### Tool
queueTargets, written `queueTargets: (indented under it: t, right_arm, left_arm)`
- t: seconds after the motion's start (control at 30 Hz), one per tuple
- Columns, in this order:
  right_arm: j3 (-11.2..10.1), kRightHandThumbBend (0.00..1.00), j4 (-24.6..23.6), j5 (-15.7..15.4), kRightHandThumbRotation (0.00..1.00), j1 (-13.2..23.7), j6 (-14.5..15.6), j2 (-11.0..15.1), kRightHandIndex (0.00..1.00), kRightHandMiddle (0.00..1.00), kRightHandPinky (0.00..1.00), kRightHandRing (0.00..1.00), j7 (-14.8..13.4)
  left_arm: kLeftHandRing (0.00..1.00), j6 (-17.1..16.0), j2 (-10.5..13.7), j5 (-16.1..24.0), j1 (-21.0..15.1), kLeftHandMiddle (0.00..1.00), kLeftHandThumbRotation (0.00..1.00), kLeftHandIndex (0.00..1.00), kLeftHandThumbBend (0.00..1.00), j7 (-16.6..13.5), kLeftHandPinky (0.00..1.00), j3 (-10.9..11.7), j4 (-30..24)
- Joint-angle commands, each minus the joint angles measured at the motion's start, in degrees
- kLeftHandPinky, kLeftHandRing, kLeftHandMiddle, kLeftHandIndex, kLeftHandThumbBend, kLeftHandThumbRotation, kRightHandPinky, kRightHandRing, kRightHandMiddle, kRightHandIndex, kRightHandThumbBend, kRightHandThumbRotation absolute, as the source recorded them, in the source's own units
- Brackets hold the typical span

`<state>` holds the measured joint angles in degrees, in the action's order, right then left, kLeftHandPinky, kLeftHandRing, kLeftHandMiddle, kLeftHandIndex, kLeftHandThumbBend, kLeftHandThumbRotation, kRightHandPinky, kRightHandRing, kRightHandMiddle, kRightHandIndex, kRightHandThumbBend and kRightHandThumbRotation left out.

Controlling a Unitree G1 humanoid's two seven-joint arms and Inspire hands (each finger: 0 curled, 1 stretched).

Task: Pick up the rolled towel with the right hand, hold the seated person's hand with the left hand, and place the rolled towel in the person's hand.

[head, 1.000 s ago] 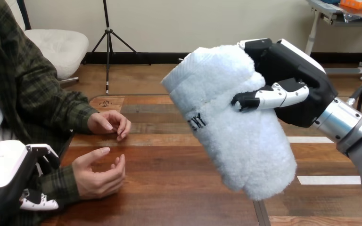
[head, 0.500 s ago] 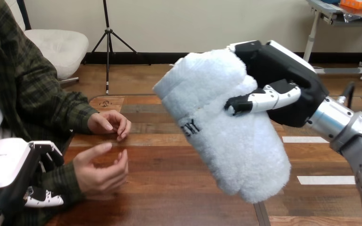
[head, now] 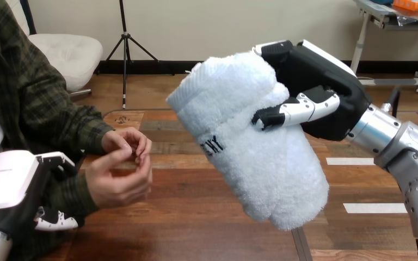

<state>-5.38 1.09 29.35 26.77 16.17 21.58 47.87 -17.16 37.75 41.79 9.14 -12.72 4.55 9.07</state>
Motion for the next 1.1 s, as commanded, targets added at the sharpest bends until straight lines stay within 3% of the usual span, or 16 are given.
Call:
queueTargets:
  t: [0.0,0.2,0.3,0.43,0.6,1.07]
  right_arm:
    - [-1.16,0.82,-1.69,1.61,0.0,4.61,-0.03,-0.25,0.3,0.25,0.11,0.17,-0.63]
    - [-1.34,0.81,-1.83,1.18,0.0,4.44,-1.22,0.12,0.29,0.25,0.11,0.17,-0.45]
    - [-1.61,0.81,-1.93,1.53,0.0,4.41,-0.91,0.4,0.29,0.25,0.11,0.17,-0.28]
    - [-1.9,0.81,-2.46,1.77,0.0,4.32,-0.6,0.78,0.28,0.25,0.1,0.17,-0.49]
    - [-2.24,0.82,-2.46,1.98,0.0,4.38,-0.96,1.05,0.28,0.24,0.1,0.16,-0.32]
    - [-3.22,0.82,-2.78,3.52,0.0,4.3,-0.59,2.02,0.27,0.23,0.09,0.15,-0.56]
  left_arm:
    - [0.69,2.33,-0.17,1.01,-0.3,0.73,0.19,0.76,1.0,1.36,0.63,-1.47,-2.35]
    - [0.77,6.04,-0.76,1.95,0.59,0.8,0.26,0.84,1.0,3.04,0.71,-2.16,-4.48]
    - [0.8,5.77,-0.61,2.77,0.72,0.82,0.29,0.87,1.0,1.82,0.75,-2.81,-4.13]
    - [0.84,8.14,-1.14,2.52,1.22,0.86,0.32,0.9,1.0,4.19,0.79,-3.18,-5.43]
    - [0.88,7.52,-1.53,2.11,1.33,0.89,0.32,0.92,1.0,2.72,0.83,-3.57,-5.09]
    - [0.91,9.68,-2.73,3.7,0.58,0.91,0.34,0.95,1.0,0.1,0.86,-5.52,-3.39]
